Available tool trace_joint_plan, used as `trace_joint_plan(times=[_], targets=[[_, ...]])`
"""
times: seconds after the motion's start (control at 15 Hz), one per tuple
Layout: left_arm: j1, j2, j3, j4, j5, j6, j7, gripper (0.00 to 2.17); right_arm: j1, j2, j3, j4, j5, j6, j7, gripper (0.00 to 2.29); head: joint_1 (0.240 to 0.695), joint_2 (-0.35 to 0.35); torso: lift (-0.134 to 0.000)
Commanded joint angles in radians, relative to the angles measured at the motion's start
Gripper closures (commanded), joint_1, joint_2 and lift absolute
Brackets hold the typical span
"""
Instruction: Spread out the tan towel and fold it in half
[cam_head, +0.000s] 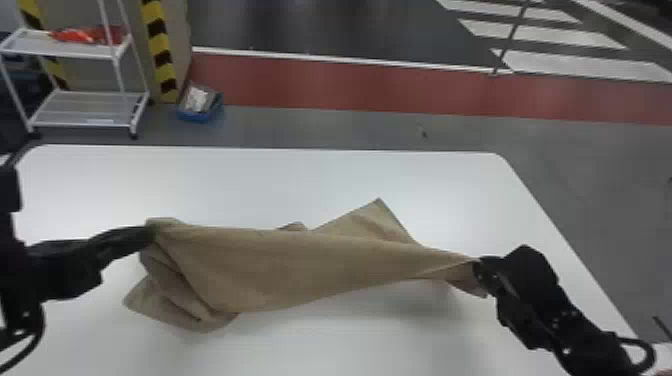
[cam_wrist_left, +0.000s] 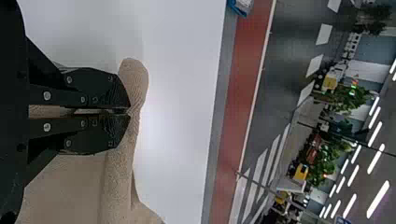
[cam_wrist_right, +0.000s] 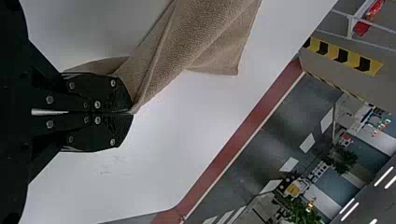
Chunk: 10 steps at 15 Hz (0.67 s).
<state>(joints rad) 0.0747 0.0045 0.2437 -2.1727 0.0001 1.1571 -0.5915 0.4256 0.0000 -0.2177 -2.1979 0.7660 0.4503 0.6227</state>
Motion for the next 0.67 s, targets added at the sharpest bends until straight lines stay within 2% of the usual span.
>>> trace_joint_plan(times=[0.0, 0.13, 0.4, 0.53, 0.6], targets=[[0.007, -0.007, -0.023, 0.044, -0.019, -0.007, 0.035, 0.0, 0.01, 0.001, 0.044, -0.005, 0.029, 0.003, 0.002, 1.76, 0.695, -0.132, -0.124], [0.048, -0.007, -0.044, 0.027, -0.025, -0.078, 0.081, 0.03, 0.021, 0.001, 0.061, -0.016, 0.033, 0.009, 0.002, 1.76, 0.695, -0.113, -0.124], [0.149, -0.007, -0.06, -0.098, -0.025, -0.179, 0.09, 0.03, 0.041, 0.001, 0.089, -0.037, 0.058, 0.034, 0.003, 1.76, 0.695, -0.09, -0.124], [0.205, -0.007, -0.058, -0.167, -0.042, -0.182, 0.07, 0.04, 0.041, 0.001, 0.087, -0.04, 0.059, 0.037, 0.003, 1.76, 0.695, -0.091, -0.124], [0.24, -0.007, -0.061, -0.191, -0.065, -0.179, 0.03, 0.11, 0.042, 0.001, 0.089, -0.046, 0.061, 0.04, 0.005, 1.76, 0.695, -0.093, -0.124]])
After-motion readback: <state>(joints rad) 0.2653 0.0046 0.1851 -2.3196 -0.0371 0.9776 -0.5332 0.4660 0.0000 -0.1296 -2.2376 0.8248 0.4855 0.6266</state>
